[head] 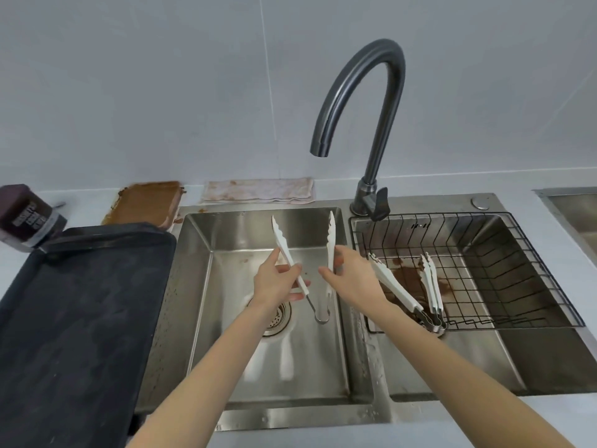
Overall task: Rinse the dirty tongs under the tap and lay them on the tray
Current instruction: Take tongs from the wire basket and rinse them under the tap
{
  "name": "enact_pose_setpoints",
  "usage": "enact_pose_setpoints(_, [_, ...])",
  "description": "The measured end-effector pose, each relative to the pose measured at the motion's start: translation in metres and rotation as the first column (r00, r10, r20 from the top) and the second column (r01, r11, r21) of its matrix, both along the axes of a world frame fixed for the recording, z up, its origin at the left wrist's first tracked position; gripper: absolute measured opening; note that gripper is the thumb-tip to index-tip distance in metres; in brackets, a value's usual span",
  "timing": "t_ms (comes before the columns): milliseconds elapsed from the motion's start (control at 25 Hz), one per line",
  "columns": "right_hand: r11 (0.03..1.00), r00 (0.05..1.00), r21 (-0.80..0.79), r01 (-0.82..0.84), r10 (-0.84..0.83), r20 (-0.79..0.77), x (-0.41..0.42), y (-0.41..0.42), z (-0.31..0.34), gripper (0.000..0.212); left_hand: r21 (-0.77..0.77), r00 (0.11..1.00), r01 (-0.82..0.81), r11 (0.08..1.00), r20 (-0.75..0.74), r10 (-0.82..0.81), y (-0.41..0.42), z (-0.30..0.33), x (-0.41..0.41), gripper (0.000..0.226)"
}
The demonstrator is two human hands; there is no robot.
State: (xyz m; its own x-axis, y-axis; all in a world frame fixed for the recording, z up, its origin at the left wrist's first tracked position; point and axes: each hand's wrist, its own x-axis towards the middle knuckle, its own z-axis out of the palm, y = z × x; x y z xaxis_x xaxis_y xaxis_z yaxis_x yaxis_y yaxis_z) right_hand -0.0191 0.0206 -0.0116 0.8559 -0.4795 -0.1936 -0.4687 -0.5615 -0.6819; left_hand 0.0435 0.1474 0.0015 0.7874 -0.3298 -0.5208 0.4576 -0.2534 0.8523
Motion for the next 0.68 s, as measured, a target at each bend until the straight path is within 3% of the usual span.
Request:
enact_pose_setpoints(160, [0.999, 0.999, 0.038, 0.029, -0.029, 0.014, 0.009, -0.007, 0.010, 0.053, 0.005, 1.000, -0.001, 1.000, -0.005, 0.001, 0.003, -0.003, 0.017, 0.069])
enact_pose_setpoints(360, [0.932, 0.909, -0.029, 0.362, -0.346, 0.232, 0.022, -0.056, 0.032, 0.056, -0.015, 1.000, 0.000, 1.000, -0.006, 0.000, 0.010, -0.004, 0.032, 0.069])
enact_pose_setpoints(480, [0.936, 0.918, -0.040, 0.350, -0.334, 0.216, 0.045, -0.084, 0.040, 0.058, 0.000, 0.999, 0.020, 1.000, 0.027, -0.020, 0.013, -0.003, 0.038, 0.067])
enact_pose_setpoints(680, [0.942, 0.939, -0.117, 0.314, -0.289, 0.187, 0.060, -0.099, 0.035, 0.031, 0.029, 0.999, 0.014, 0.999, 0.044, -0.015, 0.016, -0.001, 0.040, 0.066])
